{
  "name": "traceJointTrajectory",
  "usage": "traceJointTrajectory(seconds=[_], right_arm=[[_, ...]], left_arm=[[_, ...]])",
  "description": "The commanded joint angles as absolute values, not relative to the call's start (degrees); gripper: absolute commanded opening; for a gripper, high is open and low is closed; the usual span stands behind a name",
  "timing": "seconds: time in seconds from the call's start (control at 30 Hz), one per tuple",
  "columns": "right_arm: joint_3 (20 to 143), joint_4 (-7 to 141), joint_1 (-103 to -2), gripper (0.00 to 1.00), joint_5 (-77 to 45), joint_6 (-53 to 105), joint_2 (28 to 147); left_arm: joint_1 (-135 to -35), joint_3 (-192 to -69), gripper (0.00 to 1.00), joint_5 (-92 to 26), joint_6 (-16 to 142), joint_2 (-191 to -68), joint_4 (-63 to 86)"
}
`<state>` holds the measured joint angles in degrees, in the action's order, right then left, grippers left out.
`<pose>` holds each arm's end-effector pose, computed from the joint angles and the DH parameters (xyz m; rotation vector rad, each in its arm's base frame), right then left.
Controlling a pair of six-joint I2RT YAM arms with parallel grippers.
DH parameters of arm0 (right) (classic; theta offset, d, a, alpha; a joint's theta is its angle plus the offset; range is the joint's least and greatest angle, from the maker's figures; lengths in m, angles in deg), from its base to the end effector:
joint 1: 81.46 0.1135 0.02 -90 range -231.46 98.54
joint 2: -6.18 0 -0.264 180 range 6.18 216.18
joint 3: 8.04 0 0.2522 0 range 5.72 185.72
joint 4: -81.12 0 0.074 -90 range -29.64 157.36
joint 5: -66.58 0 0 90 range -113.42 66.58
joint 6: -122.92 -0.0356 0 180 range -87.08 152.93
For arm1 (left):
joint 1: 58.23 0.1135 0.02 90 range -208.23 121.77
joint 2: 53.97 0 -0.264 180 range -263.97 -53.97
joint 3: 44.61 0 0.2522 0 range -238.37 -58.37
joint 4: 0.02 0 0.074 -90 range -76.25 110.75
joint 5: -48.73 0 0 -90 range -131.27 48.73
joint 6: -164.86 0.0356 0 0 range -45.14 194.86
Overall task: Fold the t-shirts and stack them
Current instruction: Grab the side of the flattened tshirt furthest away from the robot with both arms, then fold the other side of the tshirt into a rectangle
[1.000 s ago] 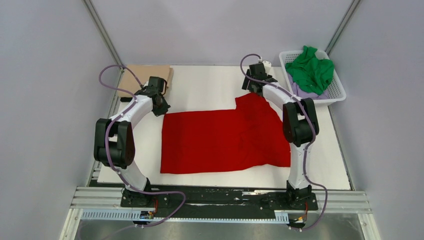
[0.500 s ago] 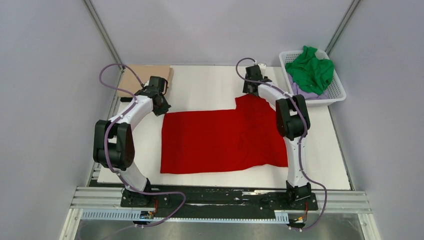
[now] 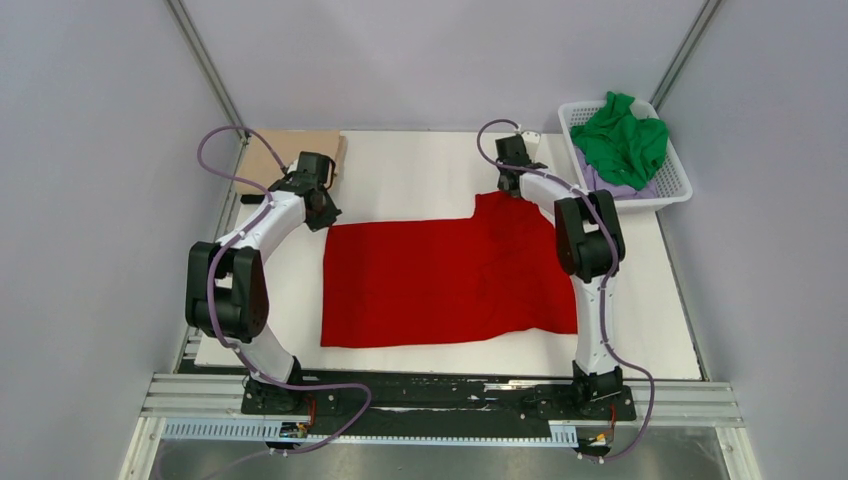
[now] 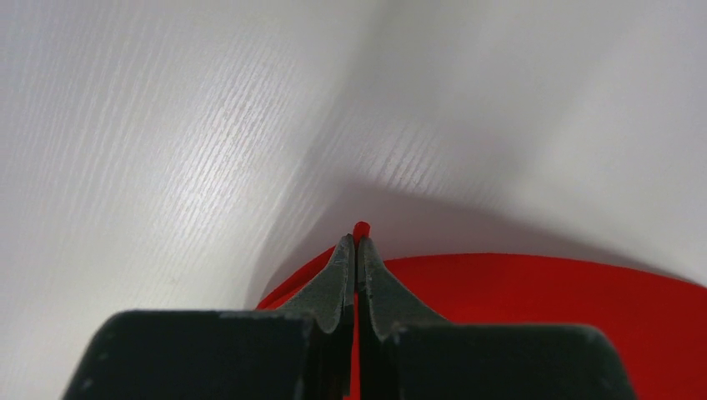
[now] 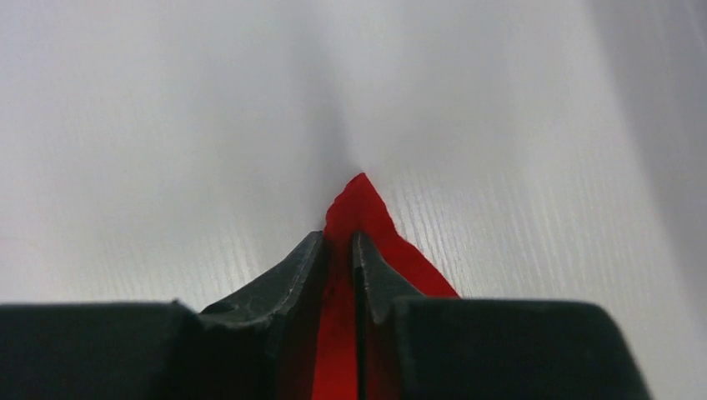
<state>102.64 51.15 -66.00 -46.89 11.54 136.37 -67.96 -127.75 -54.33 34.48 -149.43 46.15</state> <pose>0.4832 0.1189 0.1499 0.3004 2.3309 -0.1885 0.3447 -0.0509 0.2298 -0.7534 2.4375 -0.0402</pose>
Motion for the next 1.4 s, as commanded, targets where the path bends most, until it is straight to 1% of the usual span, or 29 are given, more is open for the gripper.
traceJointTrajectory(seconds=[0.0, 0.07, 0.1, 0.13, 0.33, 0.47, 0.7, 0.87, 0.97, 1.17, 1.33, 1.37], right_arm=[[100.95, 53.22, -66.42, 0.13, -47.02, 10.82, 133.70], [100.33, 54.75, -66.40, 0.03, -47.17, 11.72, 132.21], [99.38, 55.43, -66.38, 0.01, -47.23, 12.00, 130.98], [98.11, 56.34, -66.35, 0.00, -47.06, 12.27, 129.55], [84.16, 61.71, -65.33, 0.00, -46.05, 12.91, 117.05], [75.72, 61.71, -64.27, 0.00, -46.52, 13.25, 108.31], [61.01, 60.58, -60.09, 0.00, -46.58, 11.83, 90.08], [56.28, 48.33, -57.20, 0.00, -52.69, 5.96, 78.25], [53.49, 40.42, -56.71, 0.00, -53.90, 0.78, 71.62], [47.78, 30.10, -56.35, 0.06, -48.61, -6.75, 60.34], [44.96, 17.07, -56.24, 0.11, -45.88, -19.38, 56.23], [44.37, 14.66, -56.21, 0.13, -45.44, -21.88, 55.45]], left_arm=[[-68.29, -128.34, 0.00, -55.65, 35.82, -146.80, 46.51], [-68.37, -128.43, 0.00, -55.54, 35.83, -146.63, 46.75], [-68.44, -128.37, 0.00, -55.48, 35.88, -146.40, 46.89], [-68.67, -128.26, 0.00, -55.44, 35.91, -146.19, 46.93], [-70.37, -125.73, 0.00, -55.75, 36.10, -143.24, 46.40], [-71.21, -123.33, 0.00, -56.11, 36.30, -140.02, 46.56], [-72.28, -116.44, 0.00, -57.71, 35.43, -130.39, 47.70], [-72.59, -111.06, 0.00, -57.78, 33.91, -123.45, 49.25], [-72.99, -107.85, 0.00, -56.13, 32.72, -120.18, 49.08], [-74.00, -102.46, 0.00, -54.55, 31.52, -115.49, 50.26], [-74.30, -97.57, 0.00, -54.23, 29.72, -113.16, 52.51], [-74.31, -96.44, 0.00, -54.27, 29.30, -112.67, 53.27]])
